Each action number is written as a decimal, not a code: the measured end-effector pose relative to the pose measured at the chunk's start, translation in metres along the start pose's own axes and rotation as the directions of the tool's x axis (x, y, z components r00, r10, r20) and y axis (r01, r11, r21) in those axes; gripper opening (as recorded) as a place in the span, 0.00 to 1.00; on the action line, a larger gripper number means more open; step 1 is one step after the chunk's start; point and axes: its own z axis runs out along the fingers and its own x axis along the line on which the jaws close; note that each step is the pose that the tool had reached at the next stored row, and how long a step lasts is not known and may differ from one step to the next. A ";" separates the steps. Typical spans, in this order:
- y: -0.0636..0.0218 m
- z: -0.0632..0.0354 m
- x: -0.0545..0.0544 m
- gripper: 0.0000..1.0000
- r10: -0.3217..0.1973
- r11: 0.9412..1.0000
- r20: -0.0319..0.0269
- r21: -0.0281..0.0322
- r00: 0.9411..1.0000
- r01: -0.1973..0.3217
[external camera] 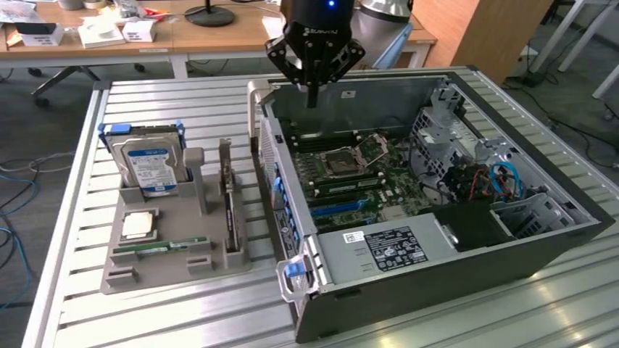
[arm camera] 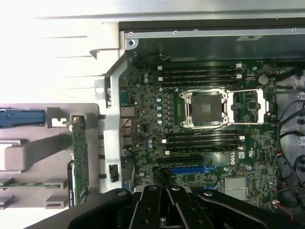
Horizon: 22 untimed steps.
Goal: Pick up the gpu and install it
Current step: 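Reach for the gpu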
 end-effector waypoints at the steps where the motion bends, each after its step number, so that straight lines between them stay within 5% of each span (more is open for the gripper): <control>1: -0.0003 -0.0001 0.003 0.11 0.000 1.000 0.000 0.000 1.000 0.000; 22: -0.0029 -0.0012 0.065 0.11 0.001 1.000 0.001 0.000 1.000 -0.001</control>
